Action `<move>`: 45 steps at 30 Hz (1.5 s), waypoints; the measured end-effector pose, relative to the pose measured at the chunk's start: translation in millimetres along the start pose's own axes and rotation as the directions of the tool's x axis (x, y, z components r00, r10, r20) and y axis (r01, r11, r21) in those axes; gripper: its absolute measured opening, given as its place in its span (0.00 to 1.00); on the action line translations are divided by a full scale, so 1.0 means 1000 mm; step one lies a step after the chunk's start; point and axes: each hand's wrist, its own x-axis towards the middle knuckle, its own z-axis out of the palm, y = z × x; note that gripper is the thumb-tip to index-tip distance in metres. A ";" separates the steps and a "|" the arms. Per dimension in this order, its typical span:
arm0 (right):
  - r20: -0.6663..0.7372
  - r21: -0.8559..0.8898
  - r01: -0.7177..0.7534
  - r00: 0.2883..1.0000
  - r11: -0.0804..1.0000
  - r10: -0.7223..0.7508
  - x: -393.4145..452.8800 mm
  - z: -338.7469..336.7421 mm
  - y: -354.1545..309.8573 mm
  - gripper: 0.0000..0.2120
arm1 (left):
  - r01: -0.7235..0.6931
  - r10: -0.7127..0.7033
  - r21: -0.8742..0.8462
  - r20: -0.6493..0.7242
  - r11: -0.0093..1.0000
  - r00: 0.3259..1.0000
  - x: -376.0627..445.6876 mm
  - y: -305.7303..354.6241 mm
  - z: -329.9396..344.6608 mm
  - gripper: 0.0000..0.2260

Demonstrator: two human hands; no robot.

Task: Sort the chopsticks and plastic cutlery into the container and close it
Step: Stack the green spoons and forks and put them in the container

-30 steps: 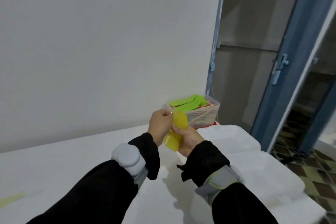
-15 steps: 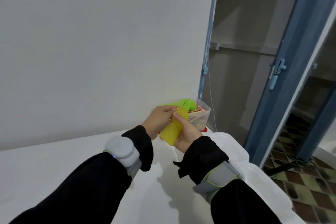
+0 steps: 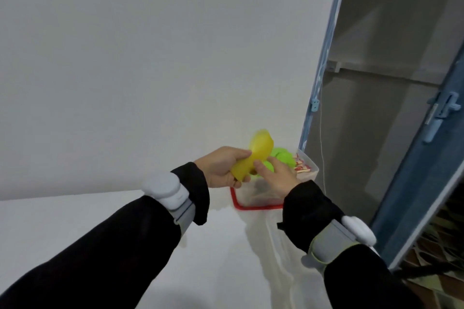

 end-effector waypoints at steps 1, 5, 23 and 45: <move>0.008 -0.118 0.014 1.000 0.993 -0.013 -0.001 0.000 0.004 0.28 | -0.022 0.025 0.032 -0.099 0.999 0.995 0.006 0.001 -0.002 0.11; -0.075 -0.379 0.086 0.989 0.921 -0.123 0.003 0.015 0.014 0.13 | -0.110 0.205 0.275 -0.348 0.955 0.915 0.024 0.001 -0.003 0.09; 0.289 -0.183 0.269 0.934 0.945 -0.210 -0.046 0.055 -0.056 0.08 | 0.243 0.406 0.875 -0.419 0.418 0.812 0.024 -0.038 -0.034 0.17; 0.302 -0.592 0.380 0.922 0.711 -0.242 0.003 0.077 -0.058 0.24 | 0.459 0.228 0.878 -0.478 0.135 0.848 -0.008 -0.067 -0.037 0.26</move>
